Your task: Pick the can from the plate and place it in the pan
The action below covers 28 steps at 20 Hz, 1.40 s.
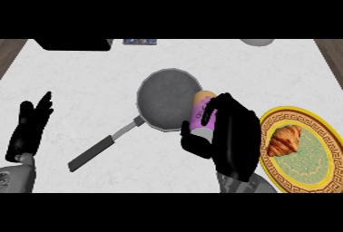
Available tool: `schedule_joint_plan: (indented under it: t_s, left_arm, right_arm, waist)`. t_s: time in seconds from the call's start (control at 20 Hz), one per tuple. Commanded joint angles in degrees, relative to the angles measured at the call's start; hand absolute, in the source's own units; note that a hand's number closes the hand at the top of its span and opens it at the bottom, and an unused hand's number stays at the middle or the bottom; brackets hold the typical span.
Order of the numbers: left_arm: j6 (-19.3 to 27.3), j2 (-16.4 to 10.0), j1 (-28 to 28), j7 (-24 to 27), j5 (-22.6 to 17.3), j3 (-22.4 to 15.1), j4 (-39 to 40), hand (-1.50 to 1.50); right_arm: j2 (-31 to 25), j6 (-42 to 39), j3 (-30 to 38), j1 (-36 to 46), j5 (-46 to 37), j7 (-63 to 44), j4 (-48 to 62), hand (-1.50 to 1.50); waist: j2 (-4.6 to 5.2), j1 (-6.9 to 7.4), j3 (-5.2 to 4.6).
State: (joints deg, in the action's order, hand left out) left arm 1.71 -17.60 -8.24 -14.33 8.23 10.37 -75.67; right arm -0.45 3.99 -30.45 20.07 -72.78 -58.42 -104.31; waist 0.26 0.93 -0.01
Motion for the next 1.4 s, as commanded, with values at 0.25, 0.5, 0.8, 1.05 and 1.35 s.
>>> schedule_joint_plan:
  t_s: [0.25, 0.5, 0.8, 1.05, 1.35]
  left_arm:
    - [-1.3, -0.3, -0.7, 1.6, 0.1, 0.1, 2.4, 0.00]
    - [-1.3, -0.2, 2.5, 0.3, 0.6, -0.5, -2.9, 0.00]
    - [-2.0, 0.4, -2.8, -1.7, -0.1, -0.9, -0.8, 0.00]
    - [-1.4, 0.6, -5.3, -0.2, 1.4, -1.7, 1.4, 0.00]
    - [-2.1, 0.9, -6.9, -0.5, 1.0, -2.0, 2.1, 0.00]
  right_arm:
    - [0.4, 20.7, 7.5, 16.4, 12.2, 3.3, 32.8, 1.50]
    - [0.4, 26.5, 12.2, 23.5, 21.2, 11.2, 48.3, 1.50]
    - [0.4, 34.3, 11.6, 30.8, 33.2, 20.1, 64.6, 1.50]
    - [0.4, 39.3, 10.0, 29.8, 46.3, 25.9, 66.9, -1.50]
    - [0.4, 42.4, 10.5, 31.7, 53.9, 35.5, 71.7, -1.50]
  waist:
    - [0.41, 0.95, 0.02]
    - [0.25, 1.44, 0.07]
    - [1.04, 3.37, 0.12]
    - [1.52, 4.68, 0.17]
    - [2.05, 5.81, 0.20]
